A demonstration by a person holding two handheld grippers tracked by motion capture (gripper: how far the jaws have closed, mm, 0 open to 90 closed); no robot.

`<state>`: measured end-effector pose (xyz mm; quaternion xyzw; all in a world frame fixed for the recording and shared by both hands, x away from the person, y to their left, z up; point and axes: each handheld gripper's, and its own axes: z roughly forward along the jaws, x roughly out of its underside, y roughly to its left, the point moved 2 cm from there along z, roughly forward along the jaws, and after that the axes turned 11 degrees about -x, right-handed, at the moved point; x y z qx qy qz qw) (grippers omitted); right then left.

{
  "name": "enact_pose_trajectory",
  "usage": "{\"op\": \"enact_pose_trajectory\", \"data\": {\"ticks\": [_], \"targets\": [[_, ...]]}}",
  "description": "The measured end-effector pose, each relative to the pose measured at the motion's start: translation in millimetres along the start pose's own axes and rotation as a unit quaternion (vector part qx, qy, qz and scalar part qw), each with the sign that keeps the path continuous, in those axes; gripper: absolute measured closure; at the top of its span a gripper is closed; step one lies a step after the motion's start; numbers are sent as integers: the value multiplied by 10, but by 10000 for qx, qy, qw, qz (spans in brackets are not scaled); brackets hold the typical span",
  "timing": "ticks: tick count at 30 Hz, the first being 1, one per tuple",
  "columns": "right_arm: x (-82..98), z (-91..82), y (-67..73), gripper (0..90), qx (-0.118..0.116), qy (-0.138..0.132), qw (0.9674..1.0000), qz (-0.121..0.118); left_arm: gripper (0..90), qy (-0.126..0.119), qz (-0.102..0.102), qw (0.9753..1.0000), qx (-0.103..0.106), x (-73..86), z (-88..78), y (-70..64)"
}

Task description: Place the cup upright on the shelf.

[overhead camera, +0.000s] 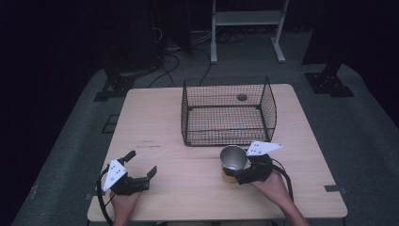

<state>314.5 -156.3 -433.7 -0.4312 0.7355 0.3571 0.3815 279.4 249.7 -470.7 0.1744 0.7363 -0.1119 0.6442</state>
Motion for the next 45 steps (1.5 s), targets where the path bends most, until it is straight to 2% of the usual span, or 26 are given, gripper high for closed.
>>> {"op": "enact_pose_trajectory", "data": {"ticks": [9, 12, 15, 18, 20, 21, 39, 45], "targets": [[-102, -118, -123, 124, -185, -35, 9997, 162, 9, 8, 1, 10000, -9, 0, 1, -3], [-134, -151, -150, 124, -229, 32, 9996, 143, 8, 6, 2, 10000, -11, 0, 2, -2], [-184, -189, -175, 124, -368, 35, 9992, 134, 8, 5, 1, 10000, -9, 0, 1, -2], [-227, -221, -200, 124, -384, 64, 9992, 93, 9, 5, 5, 10000, -7, 0, 0, -2], [-277, -261, -232, 124, -467, 41, 9989, 84, 8, 6, 7, 10000, -6, 0, 0, -3], [-320, -295, -260, 124, -588, 21, 9982, 98, 9, 4, 7, 10000, -8, -1, 0, -2], [-589, -412, -372, 123, -754, -16, 9971, 33, 8, 12, -3, 10000, -9, 1, 3, -2], [-737, -434, -432, 123, -825, -61, 9966, 23, 9, 11, 0, 10000, -4, 0, 2, -2]]}}
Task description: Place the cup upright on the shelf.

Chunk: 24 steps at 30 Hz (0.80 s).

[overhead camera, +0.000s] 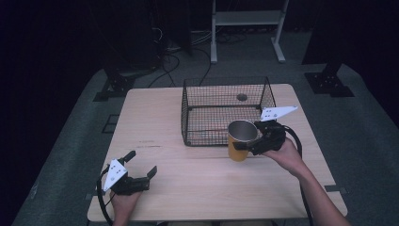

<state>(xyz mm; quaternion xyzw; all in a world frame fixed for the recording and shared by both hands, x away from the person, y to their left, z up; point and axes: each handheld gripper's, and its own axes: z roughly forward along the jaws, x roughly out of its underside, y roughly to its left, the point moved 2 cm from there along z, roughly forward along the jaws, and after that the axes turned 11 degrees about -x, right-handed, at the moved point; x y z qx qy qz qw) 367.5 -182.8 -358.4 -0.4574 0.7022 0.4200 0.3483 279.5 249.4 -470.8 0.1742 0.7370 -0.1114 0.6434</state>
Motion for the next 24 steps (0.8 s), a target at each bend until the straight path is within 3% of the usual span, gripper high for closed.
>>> {"op": "enact_pose_trajectory", "data": {"ticks": [24], "targets": [[-411, 14, -140, 123, -24, 22, 9999, -129, 8, -9, -29, 10000, 12, 0, 0, 2]]}}
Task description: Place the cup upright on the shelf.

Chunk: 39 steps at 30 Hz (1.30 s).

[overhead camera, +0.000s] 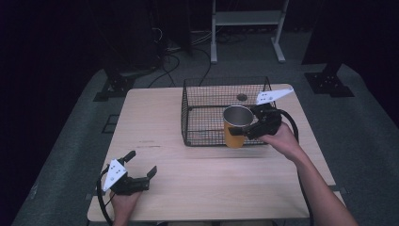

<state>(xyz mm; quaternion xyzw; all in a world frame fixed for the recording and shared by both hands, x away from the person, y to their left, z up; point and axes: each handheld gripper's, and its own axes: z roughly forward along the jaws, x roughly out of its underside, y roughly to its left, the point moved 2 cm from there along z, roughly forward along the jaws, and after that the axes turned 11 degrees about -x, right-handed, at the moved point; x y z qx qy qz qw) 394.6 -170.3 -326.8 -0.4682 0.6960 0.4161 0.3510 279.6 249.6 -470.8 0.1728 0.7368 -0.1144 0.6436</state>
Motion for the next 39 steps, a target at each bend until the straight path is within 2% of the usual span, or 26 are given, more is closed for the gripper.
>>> {"op": "enact_pose_trajectory", "data": {"ticks": [11, 27, 37, 39], "targets": [[-128, 40, -81, 123, 76, 36, 10000, -12, 8, -10, -11, 10000, 22, -1, -5, 1], [-314, 110, -377, 123, 186, 66, 9997, 172, 8, -21, -15, 10000, 33, -3, -3, 4], [-361, 255, -601, 122, 221, 195, 9991, 316, 8, -31, -28, 10000, 34, -3, -2, 5], [-355, 312, -679, 122, 234, 223, 9987, 385, 8, -30, -32, 10000, 33, -3, -2, 6]]}}
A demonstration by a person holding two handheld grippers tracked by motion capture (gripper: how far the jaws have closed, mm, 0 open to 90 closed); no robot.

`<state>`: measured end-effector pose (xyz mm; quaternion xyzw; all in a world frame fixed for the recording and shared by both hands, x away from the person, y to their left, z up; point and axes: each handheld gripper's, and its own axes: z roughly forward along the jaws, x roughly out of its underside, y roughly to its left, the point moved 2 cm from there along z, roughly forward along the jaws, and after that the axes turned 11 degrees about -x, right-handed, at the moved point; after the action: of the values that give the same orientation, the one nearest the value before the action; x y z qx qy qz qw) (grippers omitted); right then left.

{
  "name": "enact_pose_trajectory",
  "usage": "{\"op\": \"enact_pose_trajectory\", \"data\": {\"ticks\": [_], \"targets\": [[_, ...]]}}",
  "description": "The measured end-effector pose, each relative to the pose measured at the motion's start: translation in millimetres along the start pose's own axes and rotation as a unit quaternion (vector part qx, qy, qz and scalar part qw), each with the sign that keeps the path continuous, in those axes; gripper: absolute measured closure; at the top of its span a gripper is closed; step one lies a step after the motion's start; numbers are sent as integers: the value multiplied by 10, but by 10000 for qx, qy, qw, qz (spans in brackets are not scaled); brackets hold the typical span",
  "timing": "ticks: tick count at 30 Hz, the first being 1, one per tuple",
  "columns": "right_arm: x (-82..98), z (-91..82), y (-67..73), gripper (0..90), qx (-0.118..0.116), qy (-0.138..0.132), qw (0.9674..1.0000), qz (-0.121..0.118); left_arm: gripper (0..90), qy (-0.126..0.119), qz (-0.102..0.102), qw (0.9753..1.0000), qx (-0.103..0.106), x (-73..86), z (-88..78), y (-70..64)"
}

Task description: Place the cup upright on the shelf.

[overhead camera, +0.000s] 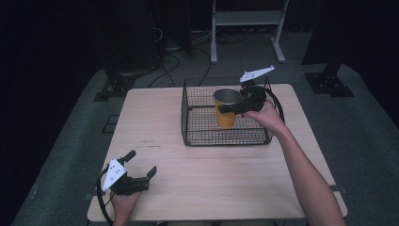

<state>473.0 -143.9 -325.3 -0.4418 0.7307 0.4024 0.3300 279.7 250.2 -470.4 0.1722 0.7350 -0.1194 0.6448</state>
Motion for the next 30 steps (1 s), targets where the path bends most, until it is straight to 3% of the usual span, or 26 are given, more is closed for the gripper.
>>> {"op": "enact_pose_trajectory", "data": {"ticks": [8, 13, 22, 30], "targets": [[18, 118, -175, 122, 74, 83, 9998, 179, 8, -14, -25, 10000, 1, 0, -1, 4], [9, 205, -264, 122, 147, 133, 9997, 139, 8, -12, -26, 10000, -2, 0, -2, 5], [52, 285, -453, 122, 159, 89, 9993, 327, 8, -6, -27, 10000, 9, 0, -5, 10], [87, 394, -569, 122, 171, 84, 9992, 339, 8, -9, -43, 10000, -1, 0, -6, 15]]}}
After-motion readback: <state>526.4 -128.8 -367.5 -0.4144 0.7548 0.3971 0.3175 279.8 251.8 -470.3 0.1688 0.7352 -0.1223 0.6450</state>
